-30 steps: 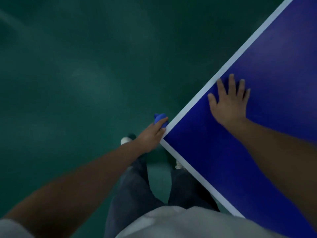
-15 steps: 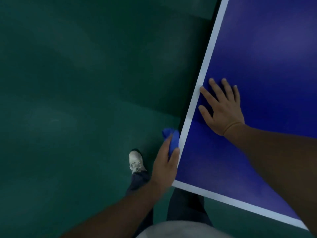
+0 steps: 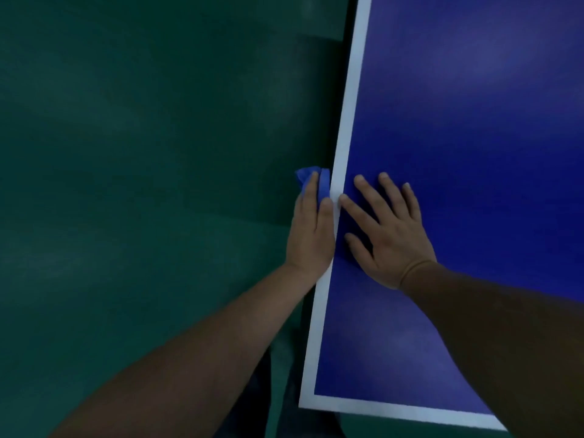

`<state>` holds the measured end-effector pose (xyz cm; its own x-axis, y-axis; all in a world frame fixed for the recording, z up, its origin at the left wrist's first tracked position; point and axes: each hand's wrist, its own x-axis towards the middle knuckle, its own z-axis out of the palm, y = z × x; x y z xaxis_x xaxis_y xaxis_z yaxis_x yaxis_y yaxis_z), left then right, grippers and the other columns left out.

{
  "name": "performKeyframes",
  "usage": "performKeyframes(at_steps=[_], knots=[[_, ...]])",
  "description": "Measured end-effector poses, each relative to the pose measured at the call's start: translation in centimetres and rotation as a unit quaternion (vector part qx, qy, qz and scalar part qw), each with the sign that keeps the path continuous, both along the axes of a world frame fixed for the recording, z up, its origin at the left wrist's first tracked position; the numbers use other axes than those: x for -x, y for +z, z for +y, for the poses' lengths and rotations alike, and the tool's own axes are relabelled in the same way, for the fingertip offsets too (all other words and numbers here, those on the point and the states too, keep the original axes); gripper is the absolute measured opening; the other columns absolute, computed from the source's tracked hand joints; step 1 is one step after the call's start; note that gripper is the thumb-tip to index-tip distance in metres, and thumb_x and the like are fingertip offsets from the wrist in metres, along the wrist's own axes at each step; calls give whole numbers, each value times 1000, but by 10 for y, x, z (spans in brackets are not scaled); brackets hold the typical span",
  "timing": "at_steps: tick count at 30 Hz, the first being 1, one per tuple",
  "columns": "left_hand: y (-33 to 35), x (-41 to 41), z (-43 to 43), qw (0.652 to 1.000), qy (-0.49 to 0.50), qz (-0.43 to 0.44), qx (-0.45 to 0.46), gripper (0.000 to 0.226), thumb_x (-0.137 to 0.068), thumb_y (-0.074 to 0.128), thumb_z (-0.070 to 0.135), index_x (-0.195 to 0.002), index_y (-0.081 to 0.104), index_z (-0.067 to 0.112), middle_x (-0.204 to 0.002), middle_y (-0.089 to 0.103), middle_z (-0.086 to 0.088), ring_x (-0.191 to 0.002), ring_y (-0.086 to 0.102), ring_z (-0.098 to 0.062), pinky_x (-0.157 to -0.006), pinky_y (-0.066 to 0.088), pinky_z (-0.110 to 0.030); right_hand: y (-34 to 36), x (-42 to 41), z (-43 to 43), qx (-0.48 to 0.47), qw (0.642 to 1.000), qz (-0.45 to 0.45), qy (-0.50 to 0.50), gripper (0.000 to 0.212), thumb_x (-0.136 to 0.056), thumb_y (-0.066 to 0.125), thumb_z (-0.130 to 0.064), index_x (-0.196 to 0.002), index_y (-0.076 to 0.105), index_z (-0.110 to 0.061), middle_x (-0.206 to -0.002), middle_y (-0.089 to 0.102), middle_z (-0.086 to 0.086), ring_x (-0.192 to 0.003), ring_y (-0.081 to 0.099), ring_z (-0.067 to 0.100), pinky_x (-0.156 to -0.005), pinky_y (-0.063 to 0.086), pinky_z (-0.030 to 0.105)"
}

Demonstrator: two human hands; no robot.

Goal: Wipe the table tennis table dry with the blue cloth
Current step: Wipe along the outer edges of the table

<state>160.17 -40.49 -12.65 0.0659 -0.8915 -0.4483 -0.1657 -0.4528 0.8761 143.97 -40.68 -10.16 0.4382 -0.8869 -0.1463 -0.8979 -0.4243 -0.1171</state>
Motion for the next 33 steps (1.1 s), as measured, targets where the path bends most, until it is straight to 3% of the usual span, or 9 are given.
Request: performKeyframes(at_steps=[2,7,11,14,16,19,23,27,33], knots=[[2,1,-1,1000,3,15,11,52,-108,33,35,-158,16,30,-153,16,29,-137,16,22,-113,15,-8,-1,3,0,2,1000,2,-2,63,-98,35,-52,-156,31,-28,-167,19,4,-153,10,37,-121,9,61],[24,-11,86,997,-11,70,-24,52,-105,36,43,-148,7,51,-149,10,50,-142,13,18,-114,18,-7,-1,2,-2,4,1000,5,-2,61,-99,32,-53,-156,30,-30,-166,19,3,-153,12,37,-121,9,61],[22,-15,92,996,-18,79,-43,46,-105,28,45,-149,15,46,-157,14,35,-146,12,13,-123,14,-21,-1,2,-3,8,1000,-7,-3,60,-99,35,-51,-155,34,-28,-165,23,4,-153,15,37,-121,12,61],[13,-11,34,998,-42,36,-31,40,-108,25,41,-145,18,56,-162,17,23,-150,12,2,-126,15,-38,-2,2,-3,6,1000,-11,-8,59,-99,35,-50,-154,37,-27,-165,25,5,-152,17,37,-120,14,62],[5,-7,-13,998,-59,-4,-21,44,-110,23,36,-153,18,43,-163,18,12,-151,16,-9,-125,16,-42,-1,2,-2,6,1000,-13,-11,59,-99,36,-48,-153,38,-26,-164,26,5,-152,18,37,-120,14,63],[2,-3,-40,998,-58,0,-8,48,-111,23,32,-158,17,31,-158,21,21,-142,23,1,-121,19,-27,-2,1,-2,13,1000,-21,-9,58,-99,38,-46,-152,40,-25,-163,29,6,-151,20,38,-119,15,63],[10,-13,50,997,-70,12,1,49,-110,27,30,-157,14,35,-160,13,25,-146,13,11,-115,11,-9,-2,1,0,13,1000,-22,-10,57,-100,37,-46,-152,41,-26,-164,27,5,-151,19,37,-119,15,62],[23,-21,115,996,-82,32,-34,51,-106,28,31,-154,12,38,-160,7,23,-142,8,18,-114,11,-5,-2,2,1,17,999,-29,-15,57,-100,36,-47,-154,40,-26,-164,26,3,-152,18,36,-120,14,61],[3,-17,38,993,-115,4,-9,58,-107,33,32,-159,6,29,-157,9,23,-137,9,23,-116,11,-10,-1,-1,-1,25,999,-37,-21,58,-99,37,-46,-152,42,-24,-163,30,5,-151,22,36,-120,17,60]])
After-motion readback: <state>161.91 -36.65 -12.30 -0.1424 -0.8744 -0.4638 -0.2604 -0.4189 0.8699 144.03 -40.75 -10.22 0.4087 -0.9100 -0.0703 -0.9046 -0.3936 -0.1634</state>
